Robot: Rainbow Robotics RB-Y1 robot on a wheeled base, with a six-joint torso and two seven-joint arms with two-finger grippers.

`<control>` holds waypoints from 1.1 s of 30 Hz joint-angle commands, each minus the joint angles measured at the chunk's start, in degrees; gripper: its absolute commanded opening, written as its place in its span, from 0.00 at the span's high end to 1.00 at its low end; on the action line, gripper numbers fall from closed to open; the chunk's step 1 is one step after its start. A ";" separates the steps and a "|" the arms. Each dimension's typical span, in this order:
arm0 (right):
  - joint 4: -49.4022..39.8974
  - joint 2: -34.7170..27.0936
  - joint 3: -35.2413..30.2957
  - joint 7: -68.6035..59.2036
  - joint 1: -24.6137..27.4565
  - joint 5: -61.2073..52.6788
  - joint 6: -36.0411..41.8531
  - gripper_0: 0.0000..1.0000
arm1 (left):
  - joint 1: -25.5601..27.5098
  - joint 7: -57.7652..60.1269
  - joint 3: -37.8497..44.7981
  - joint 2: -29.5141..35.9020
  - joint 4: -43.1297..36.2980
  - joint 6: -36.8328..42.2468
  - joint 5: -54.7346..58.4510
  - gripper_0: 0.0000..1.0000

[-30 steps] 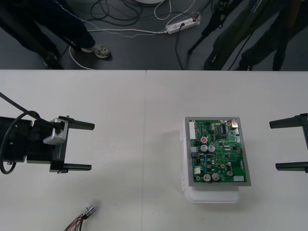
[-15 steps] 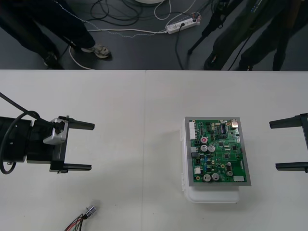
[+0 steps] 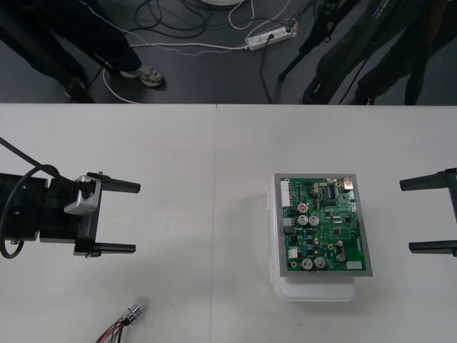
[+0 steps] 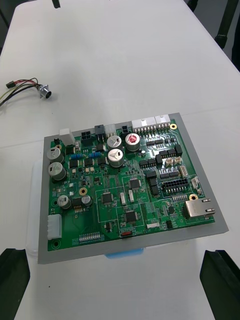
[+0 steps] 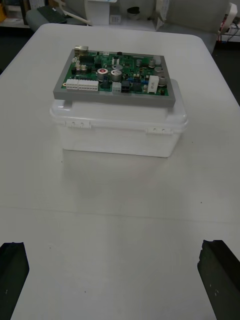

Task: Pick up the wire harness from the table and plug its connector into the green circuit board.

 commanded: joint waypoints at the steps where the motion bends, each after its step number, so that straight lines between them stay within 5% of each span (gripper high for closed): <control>1: -1.24 -0.80 -1.81 -1.30 0.67 0.20 -0.40 0.00 | 0.79 -2.17 -1.82 -1.23 -0.13 -1.59 -0.64 0.00; 16: -0.18 0.61 1.71 -0.94 2.25 1.95 -0.40 0.00 | -2.11 -6.74 -1.38 0.00 1.01 -1.59 -0.64 0.00; 33: -0.10 2.54 2.06 -1.30 2.08 -7.89 -0.40 0.00 | -4.66 -24.85 -8.59 10.54 0.31 -1.59 -3.63 0.00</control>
